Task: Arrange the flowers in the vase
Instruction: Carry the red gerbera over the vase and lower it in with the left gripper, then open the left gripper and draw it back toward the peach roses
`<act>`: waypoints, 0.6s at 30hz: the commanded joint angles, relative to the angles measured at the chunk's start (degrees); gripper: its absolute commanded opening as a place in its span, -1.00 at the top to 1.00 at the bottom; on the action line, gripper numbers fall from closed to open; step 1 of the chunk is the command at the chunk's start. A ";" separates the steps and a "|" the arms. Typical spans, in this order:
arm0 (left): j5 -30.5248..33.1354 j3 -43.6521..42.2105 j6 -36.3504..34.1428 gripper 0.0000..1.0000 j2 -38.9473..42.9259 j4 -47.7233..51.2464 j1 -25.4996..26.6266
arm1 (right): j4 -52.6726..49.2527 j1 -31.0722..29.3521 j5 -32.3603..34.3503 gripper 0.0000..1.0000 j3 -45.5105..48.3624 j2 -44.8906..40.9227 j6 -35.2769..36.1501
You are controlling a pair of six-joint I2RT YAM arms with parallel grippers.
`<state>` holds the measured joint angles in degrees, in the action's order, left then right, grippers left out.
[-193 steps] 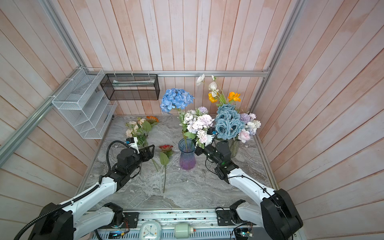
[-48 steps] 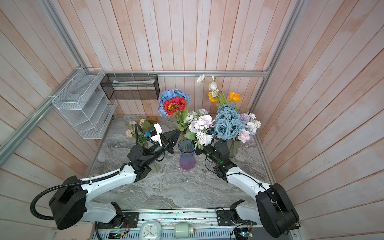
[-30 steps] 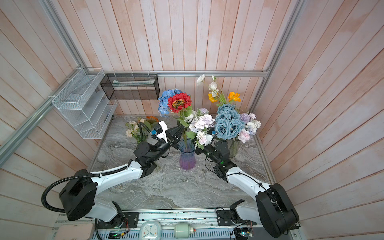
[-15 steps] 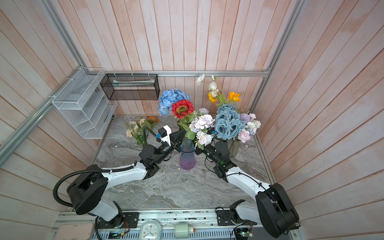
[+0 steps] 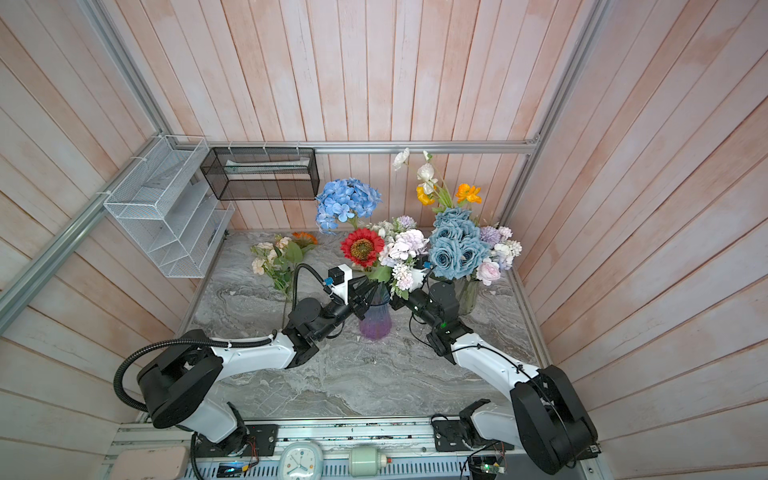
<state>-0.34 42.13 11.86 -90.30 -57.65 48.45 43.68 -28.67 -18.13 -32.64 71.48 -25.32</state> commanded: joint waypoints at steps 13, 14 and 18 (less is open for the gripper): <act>6.11 -1.79 1.78 -0.23 14.46 29.46 0.07 | 0.97 0.30 -1.04 0.75 -0.58 -0.20 0.29; 6.36 -1.64 2.07 -0.23 14.99 30.83 -0.01 | 0.99 0.31 -1.10 0.75 -0.59 -0.09 0.27; 6.19 -1.19 2.80 -0.25 17.08 36.07 -0.11 | 0.94 0.31 -1.38 0.75 -0.50 -0.26 0.10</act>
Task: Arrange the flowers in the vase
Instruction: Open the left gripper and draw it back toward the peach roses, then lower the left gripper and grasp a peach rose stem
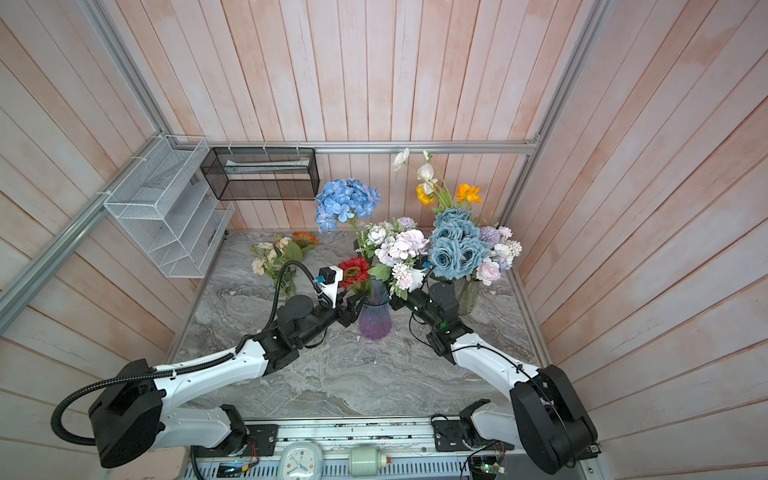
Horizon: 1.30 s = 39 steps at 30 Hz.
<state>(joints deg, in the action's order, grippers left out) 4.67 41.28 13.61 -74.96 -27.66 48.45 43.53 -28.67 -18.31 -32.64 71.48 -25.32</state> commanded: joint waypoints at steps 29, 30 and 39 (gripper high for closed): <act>-2.01 -8.22 19.56 -0.26 9.57 21.35 -35.92 | 1.64 0.33 -0.44 0.75 0.74 -1.07 1.09; -2.84 -7.98 20.25 -0.25 8.17 20.03 -37.61 | 1.43 0.28 -0.50 0.75 0.57 -1.05 1.26; -13.28 -2.30 23.31 -0.22 -7.09 12.11 -48.73 | 0.80 0.32 -0.28 0.75 0.72 -1.96 1.88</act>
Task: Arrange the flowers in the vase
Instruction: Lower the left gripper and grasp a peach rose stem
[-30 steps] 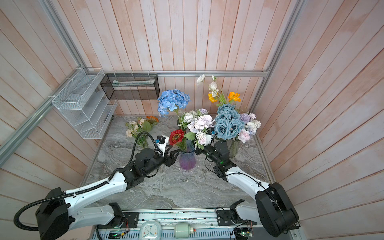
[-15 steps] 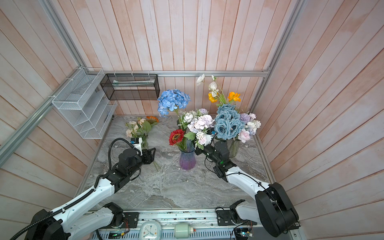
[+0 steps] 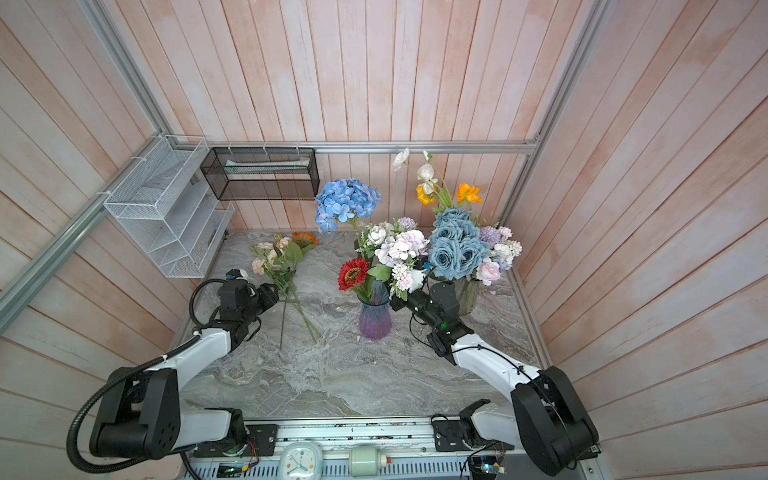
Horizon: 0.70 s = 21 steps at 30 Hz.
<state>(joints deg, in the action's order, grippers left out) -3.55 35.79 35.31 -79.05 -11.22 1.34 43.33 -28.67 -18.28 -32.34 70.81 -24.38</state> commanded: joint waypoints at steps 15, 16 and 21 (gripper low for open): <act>-2.68 19.72 -5.38 -0.11 -20.29 11.32 -1.63 | 0.83 0.28 0.13 0.75 0.79 -0.98 1.80; -1.18 19.21 -4.68 -0.11 -20.48 11.40 -1.64 | 0.86 0.28 0.18 0.75 0.92 -0.93 1.81; 0.24 17.66 -1.55 -0.12 -21.83 8.59 -1.67 | 1.25 0.33 -0.21 0.75 1.13 -0.40 1.16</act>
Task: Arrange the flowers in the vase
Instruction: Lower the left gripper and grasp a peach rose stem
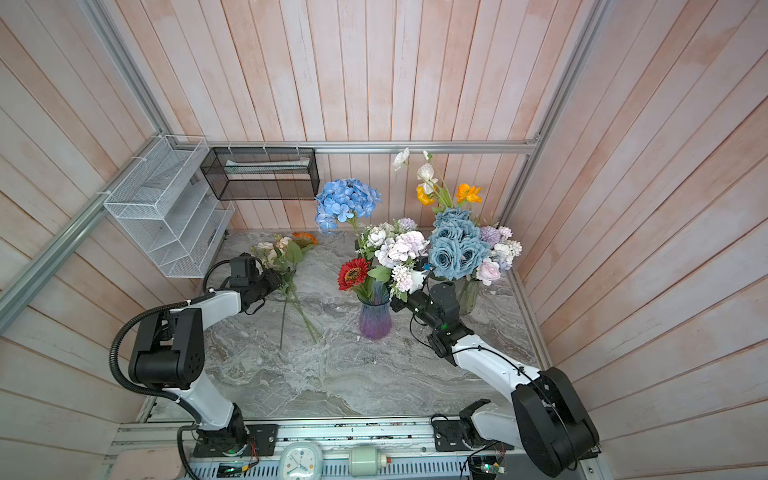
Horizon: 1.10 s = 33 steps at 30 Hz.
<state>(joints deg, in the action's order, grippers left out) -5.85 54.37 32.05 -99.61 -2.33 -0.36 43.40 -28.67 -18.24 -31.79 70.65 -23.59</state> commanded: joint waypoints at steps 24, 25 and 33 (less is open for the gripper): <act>3.35 1.73 2.06 0.84 -9.06 -2.25 2.34 | 0.54 0.36 0.07 0.75 1.04 -1.48 0.59; 3.70 1.46 1.89 0.87 -8.76 -2.24 2.36 | 0.55 0.33 0.05 0.75 1.09 -1.48 0.59; 4.79 -1.95 2.45 1.00 -1.65 -2.80 2.29 | 0.68 0.30 -0.04 0.75 1.03 -1.46 0.60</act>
<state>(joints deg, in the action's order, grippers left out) -2.48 53.93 34.70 -105.27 -4.95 1.93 43.24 -28.56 -18.24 -31.38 70.06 -23.59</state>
